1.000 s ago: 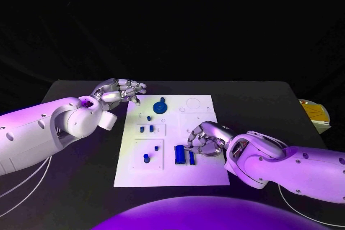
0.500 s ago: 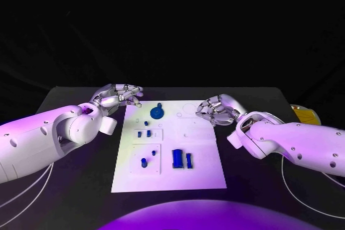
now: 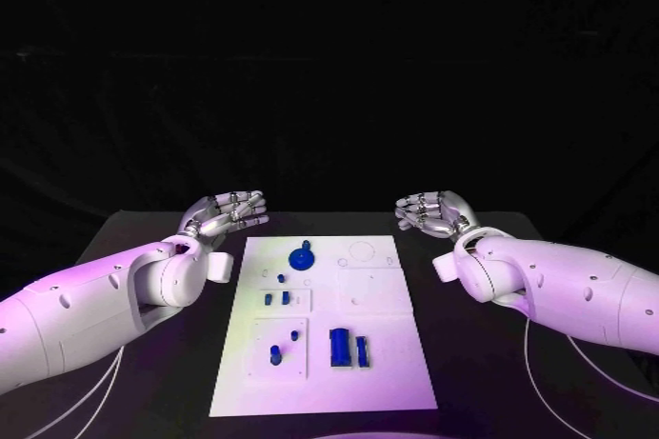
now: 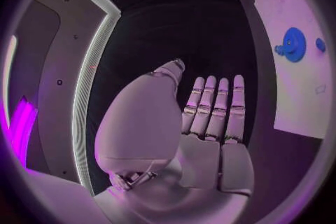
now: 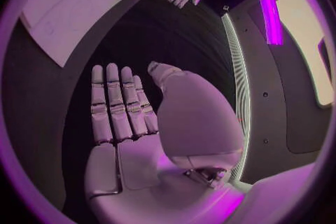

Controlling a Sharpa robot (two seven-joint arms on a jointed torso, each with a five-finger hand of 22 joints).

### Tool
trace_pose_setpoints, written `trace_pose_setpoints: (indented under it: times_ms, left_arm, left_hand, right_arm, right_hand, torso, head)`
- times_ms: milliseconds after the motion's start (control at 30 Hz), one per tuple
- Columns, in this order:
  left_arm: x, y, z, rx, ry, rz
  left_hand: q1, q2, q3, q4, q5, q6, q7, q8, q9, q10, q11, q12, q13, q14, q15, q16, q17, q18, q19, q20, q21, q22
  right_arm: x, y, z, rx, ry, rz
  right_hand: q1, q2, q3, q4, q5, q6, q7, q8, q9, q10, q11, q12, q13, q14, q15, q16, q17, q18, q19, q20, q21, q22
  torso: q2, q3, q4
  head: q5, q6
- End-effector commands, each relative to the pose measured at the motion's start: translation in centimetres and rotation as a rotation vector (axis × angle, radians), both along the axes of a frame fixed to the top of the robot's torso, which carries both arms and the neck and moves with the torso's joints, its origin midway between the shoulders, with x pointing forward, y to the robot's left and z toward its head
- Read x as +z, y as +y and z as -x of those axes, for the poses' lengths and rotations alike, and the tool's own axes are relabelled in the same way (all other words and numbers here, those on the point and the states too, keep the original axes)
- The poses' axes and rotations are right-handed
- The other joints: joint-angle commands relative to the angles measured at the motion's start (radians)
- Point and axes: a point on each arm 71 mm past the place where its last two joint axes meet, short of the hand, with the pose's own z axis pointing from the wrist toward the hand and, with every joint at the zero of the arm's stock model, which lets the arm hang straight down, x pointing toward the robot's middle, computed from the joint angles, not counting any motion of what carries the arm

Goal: Assemble the parts on the task board

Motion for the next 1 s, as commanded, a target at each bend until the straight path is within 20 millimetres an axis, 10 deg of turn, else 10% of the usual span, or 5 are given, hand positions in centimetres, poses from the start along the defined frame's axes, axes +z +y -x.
trace_pose_setpoints:
  times_ms: [33,133,167,433,1000]
  left_arm:
    - [0.0,0.3,-0.2,0.086,-0.033,0.021]
    - [-0.3,0.2,-0.3,0.097,-0.033,0.018]
    - [-0.4,-0.1,-0.2,0.038,-0.005,0.005]
    - [0.0,-1.3,0.4,0.062,-0.017,-0.016]
    - [2.5,-6.3,4.2,0.177,-0.092,-0.117]
  left_hand:
    - [0.007,0.014,-0.016,-0.001,0.005,-0.003,-0.002,-0.014,-0.007,-0.018,-0.011,-0.043,-0.002,-0.045,0.003,-0.051,-0.017,-0.019,-0.010,0.001,-0.029,-0.022]
    - [0.010,0.017,-0.021,-0.001,0.005,0.000,-0.002,-0.018,-0.009,-0.044,-0.016,-0.062,-0.003,-0.058,0.007,-0.065,-0.022,-0.022,-0.011,0.001,-0.038,-0.029]
    - [-0.436,0.164,-0.265,-0.286,-0.218,-0.781,-0.168,-0.226,-0.179,-0.839,-0.162,-0.155,-0.063,-0.661,-0.164,-0.251,-0.112,-0.153,-0.721,-0.290,-0.130,-0.137]
    - [-0.703,0.164,-0.265,-0.286,-0.218,-0.781,-0.168,-0.226,-0.179,-0.839,-0.162,-0.155,-0.063,-0.661,-0.164,-0.251,-0.112,-0.153,-0.721,-0.290,-0.130,-0.137]
    - [-1.478,0.164,-0.265,-0.286,-0.218,-0.781,-0.168,-0.226,-0.179,-0.839,-0.162,-0.155,-0.063,-0.661,-0.164,-0.251,-0.112,-0.153,-0.721,-0.290,-0.130,-0.137]
  right_arm:
    - [0.0,0.4,-0.5,0.047,-0.005,-0.103]
    - [-0.3,0.6,-0.8,0.052,-0.004,-0.109]
    - [-0.2,0.1,-0.7,0.003,0.000,-0.037]
    - [0.5,1.6,0.2,-0.026,-0.012,-0.105]
    - [4.0,6.4,4.6,-0.139,-0.013,-0.330]
  right_hand:
    - [-0.017,0.016,-0.011,-0.021,-0.002,0.003,0.004,-0.015,-0.027,0.001,0.006,-0.029,-0.073,0.008,0.009,-0.047,-0.040,0.015,-0.002,0.007,-0.001,-0.084]
    - [-0.025,0.029,-0.019,-0.036,-0.002,0.008,0.003,-0.024,-0.049,-0.004,0.008,-0.032,-0.126,0.024,0.008,-0.076,-0.069,0.014,0.033,0.005,0.001,-0.144]
    - [-0.421,0.178,-0.446,-0.228,-0.148,-0.858,-0.207,-0.134,-0.475,-0.314,-0.161,-0.096,-0.288,-0.948,-0.128,-0.296,-0.360,-0.170,-0.874,-0.245,-0.063,-0.623]
    - [-1.351,0.178,-0.446,-0.228,-0.148,-0.858,-0.207,-0.134,-0.475,-1.034,-0.161,-0.096,-0.288,-0.948,-0.128,-0.296,-0.360,-0.170,-0.874,-0.245,-0.063,-0.623]
    - [-1.351,0.178,-0.446,-0.228,-0.148,-0.858,-0.207,-0.134,-0.475,-1.034,-0.161,-0.096,-0.288,-0.948,-0.128,-0.296,-0.360,-0.170,-0.874,-0.245,-0.063,-0.623]
  torso:
    - [-0.005,0.0093,0.0033]
    - [-0.003,0.0137,0.0094]
    - [-0.003,0.0068,0.0032]
    - [-0.008,0.0153,0.0026]
    - [-0.017,0.0291,0.0017]
  head:
    - [0.011,0.023]
    - [0.013,0.033]
    - [0.009,0.022]
    - [0.018,0.062]
    - [0.032,0.128]
